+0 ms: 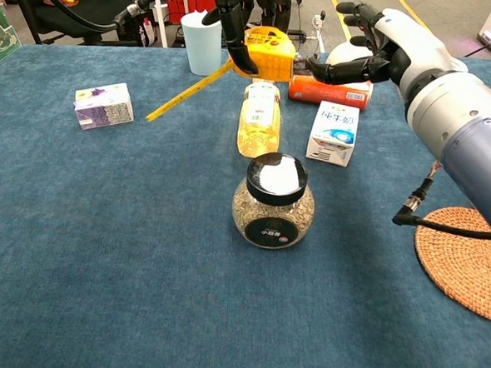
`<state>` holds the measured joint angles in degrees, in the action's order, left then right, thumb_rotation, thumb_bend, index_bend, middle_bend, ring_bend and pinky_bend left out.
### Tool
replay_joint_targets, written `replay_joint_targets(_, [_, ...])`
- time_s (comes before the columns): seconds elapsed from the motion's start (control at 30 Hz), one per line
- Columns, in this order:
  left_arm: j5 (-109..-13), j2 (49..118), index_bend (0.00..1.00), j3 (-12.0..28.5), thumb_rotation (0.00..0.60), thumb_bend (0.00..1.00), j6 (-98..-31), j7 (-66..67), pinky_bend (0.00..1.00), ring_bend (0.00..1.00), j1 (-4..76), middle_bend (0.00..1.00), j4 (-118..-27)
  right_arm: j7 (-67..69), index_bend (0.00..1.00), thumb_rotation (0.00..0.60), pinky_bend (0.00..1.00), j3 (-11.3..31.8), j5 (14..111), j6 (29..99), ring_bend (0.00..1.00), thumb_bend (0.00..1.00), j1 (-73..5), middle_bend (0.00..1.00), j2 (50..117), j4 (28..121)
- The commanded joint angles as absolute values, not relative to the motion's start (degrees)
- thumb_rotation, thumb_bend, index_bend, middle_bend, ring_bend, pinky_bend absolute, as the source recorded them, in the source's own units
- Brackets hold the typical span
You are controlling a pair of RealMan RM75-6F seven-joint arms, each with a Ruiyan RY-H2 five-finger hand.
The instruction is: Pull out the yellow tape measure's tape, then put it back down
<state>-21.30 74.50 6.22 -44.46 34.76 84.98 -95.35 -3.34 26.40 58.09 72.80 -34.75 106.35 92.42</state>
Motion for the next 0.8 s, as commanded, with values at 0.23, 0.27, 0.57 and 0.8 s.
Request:
replay_joint_targets(0.23, [-22.5,73.8,0.62,6.0,0.600,0.28,-44.4,33.8,0.67,0.50,84.2,0.53,-95.9,-3.9,0.00,0.579,0.10,26.4,57.9,73.3,0.05,0.64,-34.8,0.03,106.5,92.4])
replay_joint_targets(0.27, [-22.6,73.8,0.62,5.9,0.600,0.28,-44.4,33.7,0.67,0.50,84.1,0.53,-95.9,-4.0,0.00,0.579,0.10,26.4,57.9,73.4,0.05,0.64,-34.8,0.03,106.4,92.4])
replay_joint_targets(0.57, [-23.4,73.3,0.62,5.6,0.600,0.28,-43.9,32.9,0.67,0.50,83.6,0.53,-95.7,-4.5,0.23,0.581,0.10,26.4,57.4,73.8,0.09,0.68,-34.7,0.07,106.5,92.3])
replay_joint_targets(0.8, [-23.7,73.2,0.62,5.6,0.600,0.28,-43.8,32.6,0.67,0.50,83.4,0.53,-95.4,-4.3,0.48,0.582,0.11,26.5,57.2,73.9,0.14,0.72,-34.7,0.16,106.7,92.0])
